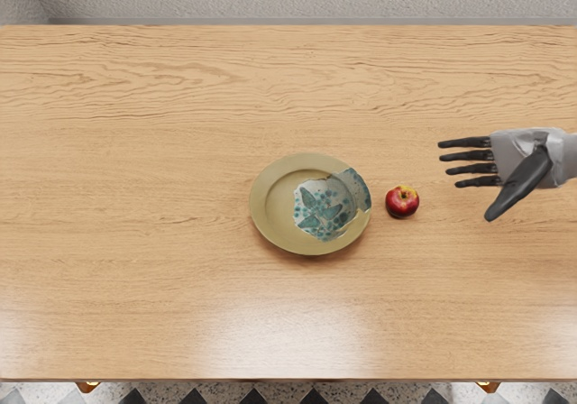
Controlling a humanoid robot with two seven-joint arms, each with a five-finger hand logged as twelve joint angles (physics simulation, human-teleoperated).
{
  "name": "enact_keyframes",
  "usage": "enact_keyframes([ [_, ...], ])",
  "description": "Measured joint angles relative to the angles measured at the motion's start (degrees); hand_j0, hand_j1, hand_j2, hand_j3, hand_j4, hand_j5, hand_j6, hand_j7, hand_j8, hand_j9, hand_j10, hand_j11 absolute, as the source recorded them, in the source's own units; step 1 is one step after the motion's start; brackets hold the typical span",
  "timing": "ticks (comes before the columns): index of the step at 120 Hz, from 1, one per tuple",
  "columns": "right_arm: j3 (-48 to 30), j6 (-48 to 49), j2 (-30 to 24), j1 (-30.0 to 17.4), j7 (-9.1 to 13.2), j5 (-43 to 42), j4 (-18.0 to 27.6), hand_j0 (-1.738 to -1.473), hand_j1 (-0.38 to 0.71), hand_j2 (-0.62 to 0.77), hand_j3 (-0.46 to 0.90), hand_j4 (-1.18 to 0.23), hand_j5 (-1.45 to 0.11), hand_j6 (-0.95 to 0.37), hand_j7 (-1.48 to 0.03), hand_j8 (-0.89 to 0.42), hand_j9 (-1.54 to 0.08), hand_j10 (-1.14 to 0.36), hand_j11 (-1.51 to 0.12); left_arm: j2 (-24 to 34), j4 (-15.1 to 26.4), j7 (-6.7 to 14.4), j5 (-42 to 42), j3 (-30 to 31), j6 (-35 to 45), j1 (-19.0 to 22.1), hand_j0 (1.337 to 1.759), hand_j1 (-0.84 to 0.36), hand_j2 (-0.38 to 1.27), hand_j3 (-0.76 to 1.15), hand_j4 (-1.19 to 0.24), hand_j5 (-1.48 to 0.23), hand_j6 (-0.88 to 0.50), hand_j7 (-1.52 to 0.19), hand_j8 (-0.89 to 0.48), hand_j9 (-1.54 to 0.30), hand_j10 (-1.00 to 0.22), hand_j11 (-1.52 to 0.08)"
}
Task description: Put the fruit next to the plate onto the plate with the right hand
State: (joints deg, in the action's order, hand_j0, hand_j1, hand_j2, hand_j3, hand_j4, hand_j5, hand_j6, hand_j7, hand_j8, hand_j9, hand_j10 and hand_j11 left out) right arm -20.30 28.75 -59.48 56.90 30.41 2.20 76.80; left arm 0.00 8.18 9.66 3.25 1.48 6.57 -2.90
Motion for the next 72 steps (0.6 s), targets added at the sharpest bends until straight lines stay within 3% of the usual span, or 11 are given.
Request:
enact_keyframes([
  [16, -0.6, 0.0, -0.8, 2.1, 2.9, -1.2, 0.0, -1.658, -0.35, 0.00, 0.00, 0.00, 0.00, 0.00, 0.00, 0.00, 0.00, 0.00, 0.00, 0.0, 0.0, 0.0, 0.0, 0.0, 0.0, 0.0, 1.658, 0.34, 0.00, 0.00, -0.01, -0.01, -0.01, -0.01, -0.01, -0.01, -0.01, -0.01],
  [26, -3.2, -0.4, 0.1, 3.8, 3.8, -12.8, -0.3, -1.658, -0.35, 0.00, 0.00, 0.00, 0.00, 0.00, 0.00, 0.00, 0.00, 0.00, 0.00, 0.0, 0.0, 0.0, 0.0, 0.0, 0.0, 0.0, 1.658, 0.34, 0.00, 0.00, -0.01, -0.01, -0.01, -0.01, -0.01, -0.01, -0.01, -0.01],
  [37, -5.4, -1.9, 3.4, 4.4, -1.5, -29.3, 0.8, -1.658, -0.35, 0.00, 0.00, 0.00, 0.00, 0.00, 0.00, 0.00, 0.00, 0.00, 0.00, 0.0, 0.0, 0.0, 0.0, 0.0, 0.0, 0.0, 1.658, 0.34, 0.00, 0.00, -0.01, -0.01, -0.01, -0.01, -0.01, -0.01, -0.01, -0.01],
  [45, -5.8, -4.9, 5.6, 4.4, -3.8, -41.3, 4.0, -1.658, -0.35, 0.00, 0.00, 0.00, 0.00, 0.00, 0.00, 0.00, 0.00, 0.00, 0.00, 0.0, 0.0, 0.0, 0.0, 0.0, 0.0, 0.0, 1.658, 0.34, 0.00, 0.00, -0.01, -0.01, -0.01, -0.01, -0.01, -0.01, -0.01, -0.01],
  [55, -5.6, -7.3, 7.6, 3.5, -5.1, -50.8, 5.9, -1.658, -0.35, 0.00, 0.00, 0.00, 0.00, 0.00, 0.00, 0.00, 0.00, 0.00, 0.00, 0.0, 0.0, 0.0, 0.0, 0.0, 0.0, 0.0, 1.658, 0.34, 0.00, 0.00, -0.01, -0.01, -0.01, -0.01, -0.01, -0.01, -0.01, -0.01],
  [72, -4.7, -15.8, 11.0, -1.1, -5.4, -55.8, 6.1, -1.658, -0.35, 0.00, 0.00, 0.00, 0.00, -0.01, 0.00, 0.00, 0.00, 0.00, 0.00, 0.0, 0.0, 0.0, 0.0, 0.0, 0.0, 0.0, 1.658, 0.34, 0.00, 0.00, -0.01, -0.01, -0.01, -0.01, -0.01, -0.01, -0.01, -0.01],
])
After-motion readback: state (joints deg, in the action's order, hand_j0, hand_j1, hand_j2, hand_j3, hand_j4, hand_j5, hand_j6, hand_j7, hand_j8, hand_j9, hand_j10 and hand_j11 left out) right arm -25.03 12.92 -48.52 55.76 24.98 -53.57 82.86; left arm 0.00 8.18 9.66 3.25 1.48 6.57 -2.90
